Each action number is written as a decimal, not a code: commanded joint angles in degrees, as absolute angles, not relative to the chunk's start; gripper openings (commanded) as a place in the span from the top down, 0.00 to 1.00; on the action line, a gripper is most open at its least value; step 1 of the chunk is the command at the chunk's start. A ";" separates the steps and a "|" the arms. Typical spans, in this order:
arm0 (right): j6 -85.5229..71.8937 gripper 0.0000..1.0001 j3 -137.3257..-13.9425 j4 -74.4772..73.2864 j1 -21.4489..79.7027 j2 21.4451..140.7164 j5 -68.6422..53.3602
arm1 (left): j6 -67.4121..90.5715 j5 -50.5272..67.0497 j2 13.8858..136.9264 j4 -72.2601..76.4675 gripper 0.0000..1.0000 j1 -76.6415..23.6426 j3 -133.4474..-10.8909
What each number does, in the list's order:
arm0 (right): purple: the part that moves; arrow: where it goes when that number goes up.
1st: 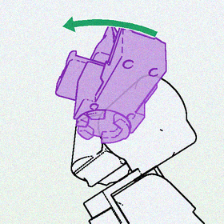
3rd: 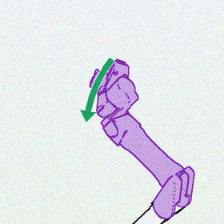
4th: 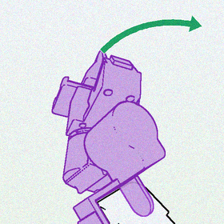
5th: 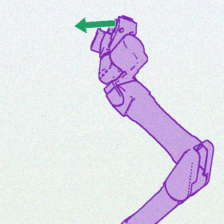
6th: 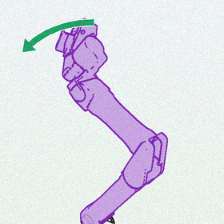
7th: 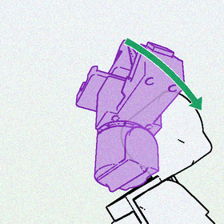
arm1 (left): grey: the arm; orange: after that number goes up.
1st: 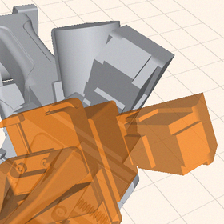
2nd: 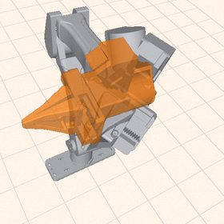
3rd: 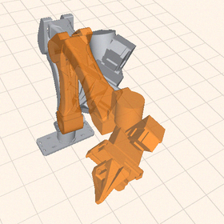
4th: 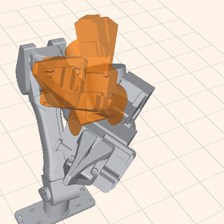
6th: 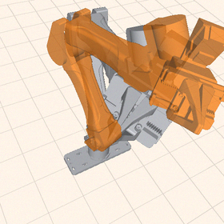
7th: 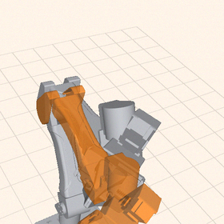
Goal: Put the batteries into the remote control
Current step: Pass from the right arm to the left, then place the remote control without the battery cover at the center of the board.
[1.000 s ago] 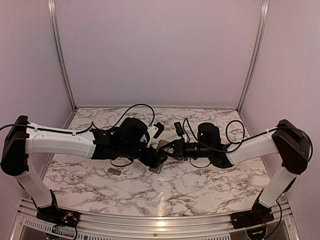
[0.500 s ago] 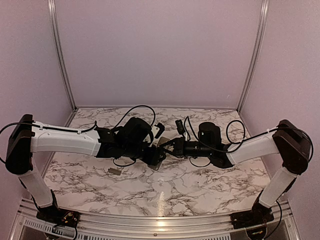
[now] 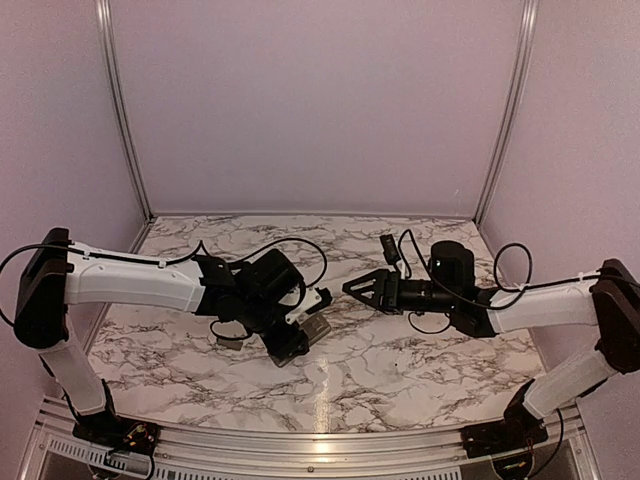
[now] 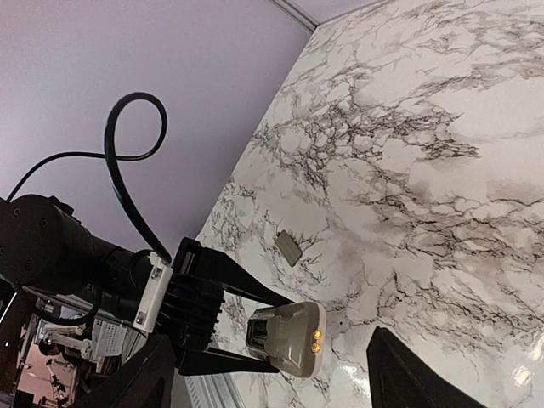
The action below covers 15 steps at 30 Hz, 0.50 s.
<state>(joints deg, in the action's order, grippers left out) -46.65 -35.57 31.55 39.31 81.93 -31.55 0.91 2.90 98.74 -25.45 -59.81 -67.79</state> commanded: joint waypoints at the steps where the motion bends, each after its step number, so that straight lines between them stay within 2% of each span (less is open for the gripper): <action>1: -43.31 0.24 -33.31 27.03 37.09 77.94 -30.78 | -9.06 6.52 102.06 -34.65 0.63 -59.50 -71.34; 8: -42.76 0.24 -31.01 26.36 34.12 74.71 -31.27 | -16.64 4.68 110.17 -42.85 0.61 -59.49 -80.55; 15: -41.42 0.25 -30.10 24.36 31.67 71.57 -31.68 | -13.44 1.78 119.20 -45.18 0.62 -59.46 -88.53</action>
